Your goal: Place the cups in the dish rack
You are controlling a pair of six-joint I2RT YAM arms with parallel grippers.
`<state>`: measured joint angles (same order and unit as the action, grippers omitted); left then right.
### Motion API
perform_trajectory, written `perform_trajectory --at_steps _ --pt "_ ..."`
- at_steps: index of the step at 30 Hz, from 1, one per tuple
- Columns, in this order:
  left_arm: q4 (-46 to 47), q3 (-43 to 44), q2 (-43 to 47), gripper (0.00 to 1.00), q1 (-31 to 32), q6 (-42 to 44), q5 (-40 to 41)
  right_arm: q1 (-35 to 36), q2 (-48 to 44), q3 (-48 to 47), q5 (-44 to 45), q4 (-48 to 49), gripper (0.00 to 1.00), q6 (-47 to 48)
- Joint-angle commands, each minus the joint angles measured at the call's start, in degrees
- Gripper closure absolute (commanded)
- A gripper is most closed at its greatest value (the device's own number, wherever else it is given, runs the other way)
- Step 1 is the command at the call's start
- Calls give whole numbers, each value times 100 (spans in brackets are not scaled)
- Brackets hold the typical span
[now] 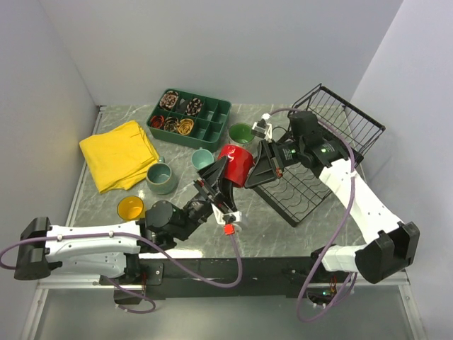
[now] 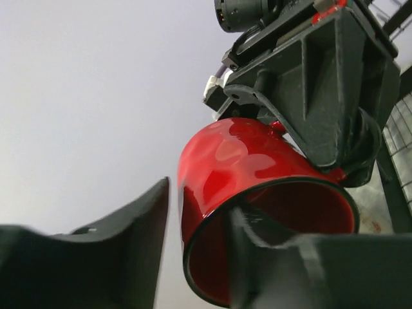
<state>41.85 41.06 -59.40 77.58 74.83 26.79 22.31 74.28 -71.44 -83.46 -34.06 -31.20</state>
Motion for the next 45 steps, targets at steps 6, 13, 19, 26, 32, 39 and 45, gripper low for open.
perform_trajectory --at_steps 6,13,19,26,32,39,45 --pt "263 -1 270 13 442 -530 195 -243 -195 -651 -39 -469 100 1228" --pt "-561 16 964 4 565 -1338 468 -656 -46 -1362 611 -1268 100 2301" --pt "-1687 60 1465 4 574 -3285 617 -728 -194 -1672 2446 -1719 100 3419" --pt "-2901 263 1598 4 574 -5854 1469 -710 -1239 -496 5319 -244 100 4068" --pt "-3358 148 1703 4 565 -7411 2102 -701 -2118 858 6780 812 100 4491" --pt "-3244 -211 1958 4 565 -8352 2313 -692 -2418 2185 8037 1884 100 4851" --pt "-3165 -458 2274 4 565 -8599 2480 -692 -2304 3108 8574 3167 100 5203"
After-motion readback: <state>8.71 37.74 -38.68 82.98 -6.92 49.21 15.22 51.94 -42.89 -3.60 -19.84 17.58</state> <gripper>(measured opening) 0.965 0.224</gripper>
